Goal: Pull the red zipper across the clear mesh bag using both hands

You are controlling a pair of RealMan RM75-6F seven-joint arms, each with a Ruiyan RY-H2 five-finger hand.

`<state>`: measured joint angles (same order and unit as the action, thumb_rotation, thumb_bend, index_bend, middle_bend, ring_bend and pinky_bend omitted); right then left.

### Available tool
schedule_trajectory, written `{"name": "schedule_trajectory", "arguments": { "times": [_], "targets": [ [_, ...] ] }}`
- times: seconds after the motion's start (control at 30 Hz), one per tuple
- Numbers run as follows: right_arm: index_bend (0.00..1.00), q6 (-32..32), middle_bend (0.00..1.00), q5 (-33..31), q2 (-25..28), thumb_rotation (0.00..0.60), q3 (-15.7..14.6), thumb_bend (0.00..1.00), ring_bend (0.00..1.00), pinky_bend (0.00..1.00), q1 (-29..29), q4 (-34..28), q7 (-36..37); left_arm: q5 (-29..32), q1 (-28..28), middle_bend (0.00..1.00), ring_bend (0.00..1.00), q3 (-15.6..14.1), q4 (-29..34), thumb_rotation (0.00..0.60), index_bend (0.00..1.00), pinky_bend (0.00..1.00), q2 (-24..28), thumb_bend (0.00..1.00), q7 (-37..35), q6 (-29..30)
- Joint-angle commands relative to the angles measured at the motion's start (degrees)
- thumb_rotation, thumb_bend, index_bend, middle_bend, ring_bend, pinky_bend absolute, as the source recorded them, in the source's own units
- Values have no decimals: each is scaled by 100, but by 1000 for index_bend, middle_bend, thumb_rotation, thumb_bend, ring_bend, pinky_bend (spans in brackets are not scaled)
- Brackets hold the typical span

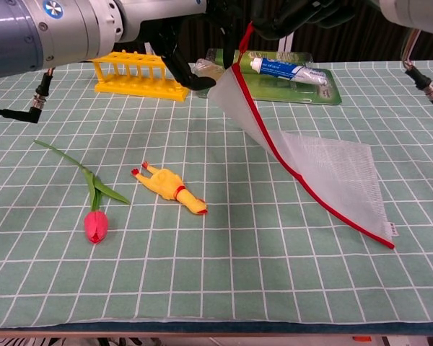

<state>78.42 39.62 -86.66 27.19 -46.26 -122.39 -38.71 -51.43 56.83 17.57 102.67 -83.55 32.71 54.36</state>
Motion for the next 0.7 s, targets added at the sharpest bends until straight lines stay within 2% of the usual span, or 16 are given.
{"name": "schedule_trajectory", "arguments": {
  "times": [0.03, 0.7],
  "targets": [
    [712, 14, 1000, -14, 36, 600, -22, 660, 1000, 1000, -5, -9, 41, 48, 57, 23, 0, -9, -53, 600, 452, 0, -70, 342, -29, 39],
    [715, 71, 1000, -83, 221, 600, -174, 675, 1000, 1000, -66, -5, 288, 130, 206, 39, 0, -95, -165, 600, 499, 0, -305, 347, -296, 202]
  ]
}}
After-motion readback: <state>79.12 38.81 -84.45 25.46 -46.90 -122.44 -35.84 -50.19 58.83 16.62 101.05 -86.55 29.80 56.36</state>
